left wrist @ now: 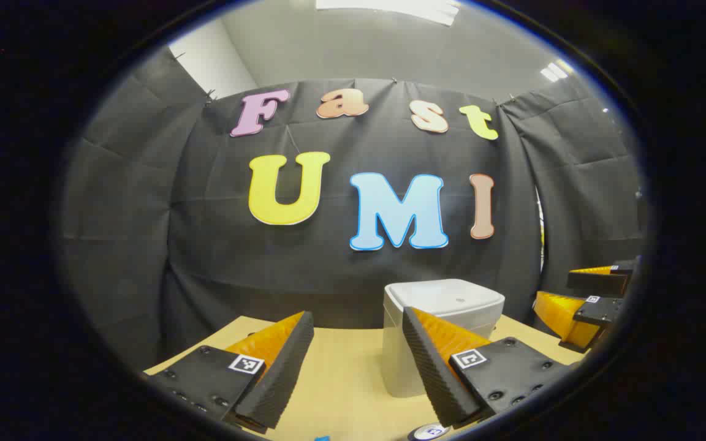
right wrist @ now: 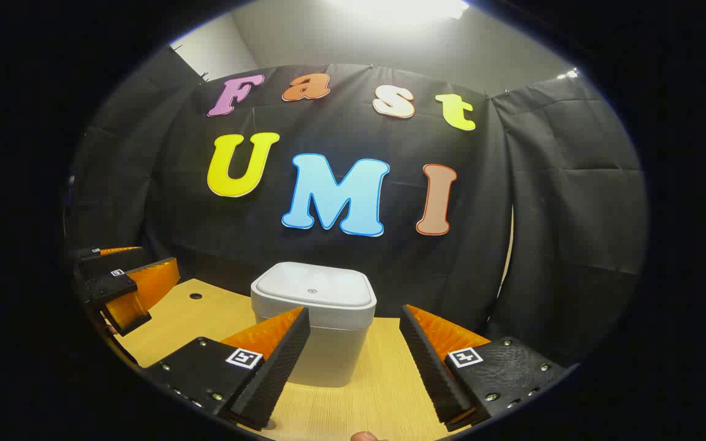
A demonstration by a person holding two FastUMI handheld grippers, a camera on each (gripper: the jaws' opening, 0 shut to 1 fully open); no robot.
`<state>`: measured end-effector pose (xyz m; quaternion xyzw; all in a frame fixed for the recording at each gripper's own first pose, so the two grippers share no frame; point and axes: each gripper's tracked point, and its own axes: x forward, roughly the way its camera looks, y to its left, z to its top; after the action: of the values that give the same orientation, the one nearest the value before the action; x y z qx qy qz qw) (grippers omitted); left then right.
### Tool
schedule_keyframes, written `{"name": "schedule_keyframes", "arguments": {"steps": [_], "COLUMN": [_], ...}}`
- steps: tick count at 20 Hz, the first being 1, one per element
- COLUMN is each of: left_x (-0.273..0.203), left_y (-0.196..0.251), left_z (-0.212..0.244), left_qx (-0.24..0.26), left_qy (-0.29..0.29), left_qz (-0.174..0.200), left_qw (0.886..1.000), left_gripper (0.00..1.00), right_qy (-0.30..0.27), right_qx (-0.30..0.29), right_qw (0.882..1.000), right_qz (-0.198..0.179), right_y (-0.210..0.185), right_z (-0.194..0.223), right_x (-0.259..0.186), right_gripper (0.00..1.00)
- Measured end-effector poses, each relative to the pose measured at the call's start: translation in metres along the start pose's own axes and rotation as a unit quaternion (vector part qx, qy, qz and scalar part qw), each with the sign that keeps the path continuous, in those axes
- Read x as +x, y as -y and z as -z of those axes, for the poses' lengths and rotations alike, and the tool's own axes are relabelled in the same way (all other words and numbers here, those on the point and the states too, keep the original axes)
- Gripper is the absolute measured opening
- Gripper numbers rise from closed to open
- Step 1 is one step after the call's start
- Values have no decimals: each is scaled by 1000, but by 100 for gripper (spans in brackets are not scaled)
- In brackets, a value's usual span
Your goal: Press the lid of the desktop garbage bin to open it, pick up the crumpled paper on the desktop and throw it into the bin, then pick up the pop can on the desktop and drop it into the bin, and finally close the garbage bin lid.
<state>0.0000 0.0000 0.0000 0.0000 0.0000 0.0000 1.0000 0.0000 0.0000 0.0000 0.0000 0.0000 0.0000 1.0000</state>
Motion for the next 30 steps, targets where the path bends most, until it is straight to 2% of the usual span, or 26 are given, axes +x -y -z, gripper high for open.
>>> {"name": "schedule_keyframes", "arguments": {"steps": [19,20,23,24,26,27,28,30], "left_x": [1,2,5,6,7,7,8,10], "left_y": [4,3,0,-2,-5,-7,-8,-14], "left_z": [4,5,5,4,5,6,8,9], "left_qx": [1,0,0,0,0,-1,-2,-2], "left_qy": [0,0,-2,-2,-2,-3,-5,-7], "left_qz": [2,1,-2,-3,-5,-6,-7,-11], "left_qw": [1000,1000,1000,1000,1000,1000,1000,1000], "left_gripper": [95,100,100,95,95,100,95,95], "right_qy": [1,0,-1,0,4,7,9,9], "right_qx": [3,3,4,6,5,3,1,1], "right_qw": [1000,1000,1000,1000,1000,1000,1000,999], "right_qz": [-11,-13,-19,-22,-25,-27,-29,-34], "right_y": [-7,-8,-13,-15,-19,-22,-25,-29], "right_z": [-1,-2,-3,-5,-9,-11,-14,-16], "right_x": [4,5,11,13,19,22,26,37], "right_gripper": [94,94,94,94,94,94,94,94]}}
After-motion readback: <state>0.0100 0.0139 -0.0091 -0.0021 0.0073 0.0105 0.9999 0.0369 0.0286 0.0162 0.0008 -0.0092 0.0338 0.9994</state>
